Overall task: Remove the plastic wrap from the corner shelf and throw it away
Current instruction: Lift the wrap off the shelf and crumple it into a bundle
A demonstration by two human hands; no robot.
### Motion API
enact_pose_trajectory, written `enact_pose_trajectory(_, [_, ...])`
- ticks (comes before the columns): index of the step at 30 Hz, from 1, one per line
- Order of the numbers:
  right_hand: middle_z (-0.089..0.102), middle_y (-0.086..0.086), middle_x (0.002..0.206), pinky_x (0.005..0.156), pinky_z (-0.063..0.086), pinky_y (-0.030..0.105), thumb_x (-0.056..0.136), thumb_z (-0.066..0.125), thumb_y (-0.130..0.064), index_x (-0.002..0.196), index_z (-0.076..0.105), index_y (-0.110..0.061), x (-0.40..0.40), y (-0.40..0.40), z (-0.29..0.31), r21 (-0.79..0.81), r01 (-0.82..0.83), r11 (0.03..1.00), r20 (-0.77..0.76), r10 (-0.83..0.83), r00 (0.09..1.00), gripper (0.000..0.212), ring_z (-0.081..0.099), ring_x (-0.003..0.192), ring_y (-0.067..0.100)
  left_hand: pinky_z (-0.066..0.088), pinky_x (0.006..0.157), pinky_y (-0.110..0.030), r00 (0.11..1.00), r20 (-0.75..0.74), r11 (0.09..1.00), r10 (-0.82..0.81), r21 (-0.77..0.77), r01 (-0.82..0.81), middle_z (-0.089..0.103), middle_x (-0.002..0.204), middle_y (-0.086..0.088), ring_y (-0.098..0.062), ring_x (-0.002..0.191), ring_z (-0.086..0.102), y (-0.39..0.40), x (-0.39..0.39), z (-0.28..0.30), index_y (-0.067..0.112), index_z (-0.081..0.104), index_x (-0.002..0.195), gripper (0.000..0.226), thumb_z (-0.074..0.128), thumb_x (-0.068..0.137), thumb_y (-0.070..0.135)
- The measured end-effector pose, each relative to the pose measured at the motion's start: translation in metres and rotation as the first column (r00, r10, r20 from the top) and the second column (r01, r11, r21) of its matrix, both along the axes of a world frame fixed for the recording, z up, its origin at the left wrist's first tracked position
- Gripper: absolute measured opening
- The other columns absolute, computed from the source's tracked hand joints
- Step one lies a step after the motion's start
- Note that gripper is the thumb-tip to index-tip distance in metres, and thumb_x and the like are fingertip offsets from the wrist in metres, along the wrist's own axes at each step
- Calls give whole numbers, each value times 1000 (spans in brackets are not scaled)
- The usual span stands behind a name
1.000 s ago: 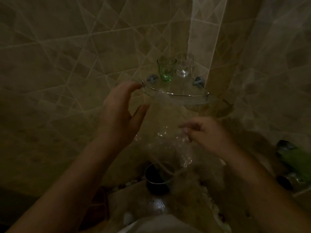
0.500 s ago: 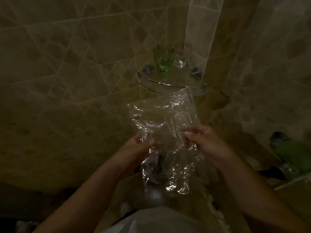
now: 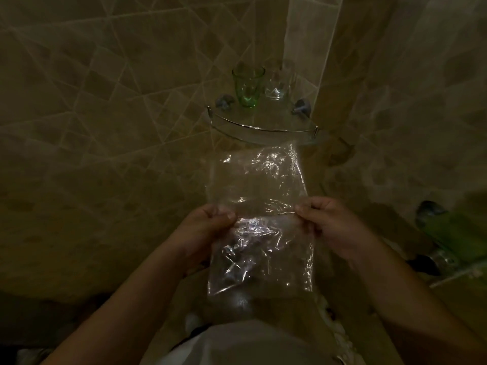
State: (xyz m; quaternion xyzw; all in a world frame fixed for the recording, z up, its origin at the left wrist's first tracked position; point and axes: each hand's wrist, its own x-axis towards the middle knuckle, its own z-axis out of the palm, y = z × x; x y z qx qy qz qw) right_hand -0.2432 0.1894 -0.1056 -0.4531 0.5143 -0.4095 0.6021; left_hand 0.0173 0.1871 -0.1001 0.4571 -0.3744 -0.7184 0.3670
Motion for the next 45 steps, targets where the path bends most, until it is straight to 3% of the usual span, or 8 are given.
enact_pose_trajectory(10, [70,3,65,41,46,21,81,56,-2,91,75,-19,-1,2,5,-59,-48,997,194,58,979,27,61,49,13,59,59,-30,971,-228,994,-66,-98,44,76,81,-7,-19,70,72,-15,22,-5,16,74,89,24,60,77,0])
enact_pose_trajectory(15, [70,3,54,42,48,17,76,44,-4,58,73,-8,4,-5,8,25,26,999,366,-33,930,34,63,47,11,56,56,-26,947,-301,991,108,-48,-128,71,61,-5,-18,64,69,-21,29,-10,10,72,58,21,61,72,20])
enact_pose_trajectory(20, [69,-11,70,53,50,21,72,71,-15,72,67,-24,0,-12,4,-109,-148,983,3,150,989,10,65,65,7,53,49,-22,973,-220,993,-73,-106,50,63,62,-2,-16,56,59,-23,28,-13,11,58,67,32,56,85,38])
enact_pose_trajectory(26, [65,-21,82,60,52,30,72,72,6,87,59,-35,0,-14,-7,-182,-179,967,-234,135,963,45,60,71,9,52,52,-23,955,-88,944,-282,-204,260,67,80,-1,-12,64,61,-26,38,-35,13,56,92,30,69,75,-9])
enact_pose_trajectory(30, [66,-5,96,59,53,21,75,64,15,104,60,-38,5,-15,-22,-196,-102,975,-202,62,977,60,67,73,5,55,59,-34,982,-64,984,-179,-22,178,74,90,-3,-19,73,68,-30,46,-44,22,60,114,51,72,73,-6])
enact_pose_trajectory(35, [70,-3,78,53,55,32,79,58,7,92,61,-43,8,-25,-57,-234,262,936,-398,-338,853,52,66,66,11,45,55,-29,909,115,874,400,250,-416,62,90,-11,-19,70,59,-25,38,-68,14,60,104,12,57,92,15])
enact_pose_trajectory(41, [70,10,93,69,48,32,74,62,-1,99,62,-23,61,-17,-116,-159,410,898,-456,-435,776,33,63,83,23,51,93,-46,979,-203,829,0,548,113,74,106,-9,-27,102,67,27,-46,-108,20,76,102,55,74,62,58])
enact_pose_trajectory(45, [70,2,89,71,54,36,71,64,-2,90,62,-30,96,-6,-147,39,453,890,-303,-422,854,34,67,83,20,38,109,-46,919,-260,756,297,652,-59,59,129,-20,-34,120,56,8,-59,-146,1,58,127,51,62,87,31])
